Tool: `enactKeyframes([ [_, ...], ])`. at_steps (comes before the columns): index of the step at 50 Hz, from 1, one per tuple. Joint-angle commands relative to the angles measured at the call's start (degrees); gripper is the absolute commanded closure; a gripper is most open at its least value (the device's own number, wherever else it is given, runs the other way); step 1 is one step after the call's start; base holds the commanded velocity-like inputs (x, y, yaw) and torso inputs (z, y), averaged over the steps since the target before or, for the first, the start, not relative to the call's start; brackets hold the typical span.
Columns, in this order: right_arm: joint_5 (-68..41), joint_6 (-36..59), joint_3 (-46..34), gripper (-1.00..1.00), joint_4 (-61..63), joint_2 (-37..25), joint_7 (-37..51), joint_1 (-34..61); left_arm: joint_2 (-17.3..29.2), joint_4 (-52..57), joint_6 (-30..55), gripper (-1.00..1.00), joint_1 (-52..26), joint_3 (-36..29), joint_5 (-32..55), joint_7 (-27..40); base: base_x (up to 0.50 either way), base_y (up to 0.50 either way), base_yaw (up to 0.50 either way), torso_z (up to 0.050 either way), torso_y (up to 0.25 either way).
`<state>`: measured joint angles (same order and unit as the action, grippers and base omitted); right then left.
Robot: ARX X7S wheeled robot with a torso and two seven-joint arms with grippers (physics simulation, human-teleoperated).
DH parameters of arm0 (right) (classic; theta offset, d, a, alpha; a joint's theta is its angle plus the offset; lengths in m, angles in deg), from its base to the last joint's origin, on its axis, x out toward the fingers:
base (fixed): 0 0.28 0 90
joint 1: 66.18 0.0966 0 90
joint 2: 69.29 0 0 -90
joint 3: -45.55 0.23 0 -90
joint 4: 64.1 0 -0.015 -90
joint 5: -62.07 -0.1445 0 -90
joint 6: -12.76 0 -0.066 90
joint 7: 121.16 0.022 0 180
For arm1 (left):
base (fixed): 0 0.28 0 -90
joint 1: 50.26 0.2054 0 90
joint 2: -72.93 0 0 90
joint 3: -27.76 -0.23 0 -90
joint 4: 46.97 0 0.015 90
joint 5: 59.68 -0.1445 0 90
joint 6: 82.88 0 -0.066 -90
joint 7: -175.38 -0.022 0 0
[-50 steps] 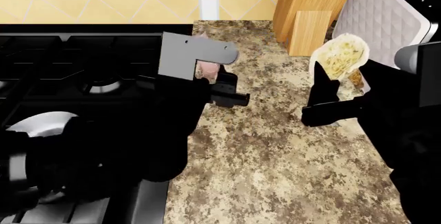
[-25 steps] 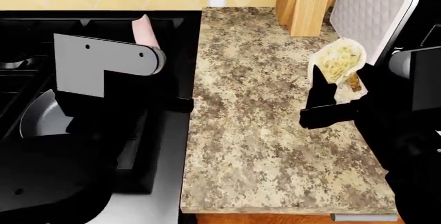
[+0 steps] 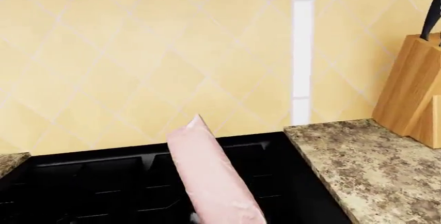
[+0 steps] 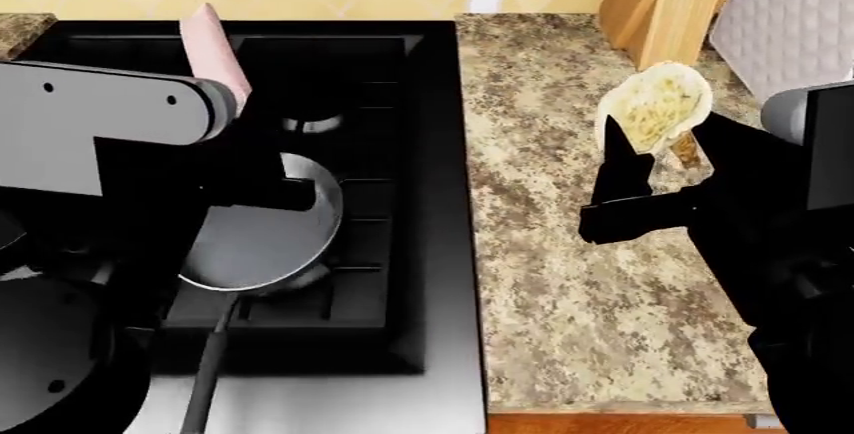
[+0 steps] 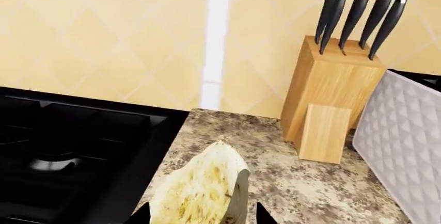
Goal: Place both pans onto different burners. Then place the mushroom and the pork loin on different pans.
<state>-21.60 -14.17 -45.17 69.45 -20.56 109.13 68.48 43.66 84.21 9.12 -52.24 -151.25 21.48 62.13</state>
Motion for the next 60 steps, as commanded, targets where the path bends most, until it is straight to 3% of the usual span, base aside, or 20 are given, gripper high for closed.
enactKeyframes([
  [1,0.43,0.00,-0.11,1.00,0.44,-0.19,-0.46,0.20,1.63,0.64,-0.97,1.00,0.21,0.34,0.07,-0.10,0.00,0.50,0.00,0.000,0.000],
  [46,1.15,-0.36,-2.12,1.00,0.03,-0.38,-0.65,1.21,1.54,-0.14,0.17,1.00,1.01,0.64,0.21,-0.65,0.00,0.50,0.00,0.000,0.000],
  [60,3.36,1.65,-6.27,1.00,-2.37,0.90,-1.23,3.50,1.76,-1.26,0.53,1.00,1.62,0.44,0.74,-1.90,0.00,0.00,0.00,0.000,0.000],
])
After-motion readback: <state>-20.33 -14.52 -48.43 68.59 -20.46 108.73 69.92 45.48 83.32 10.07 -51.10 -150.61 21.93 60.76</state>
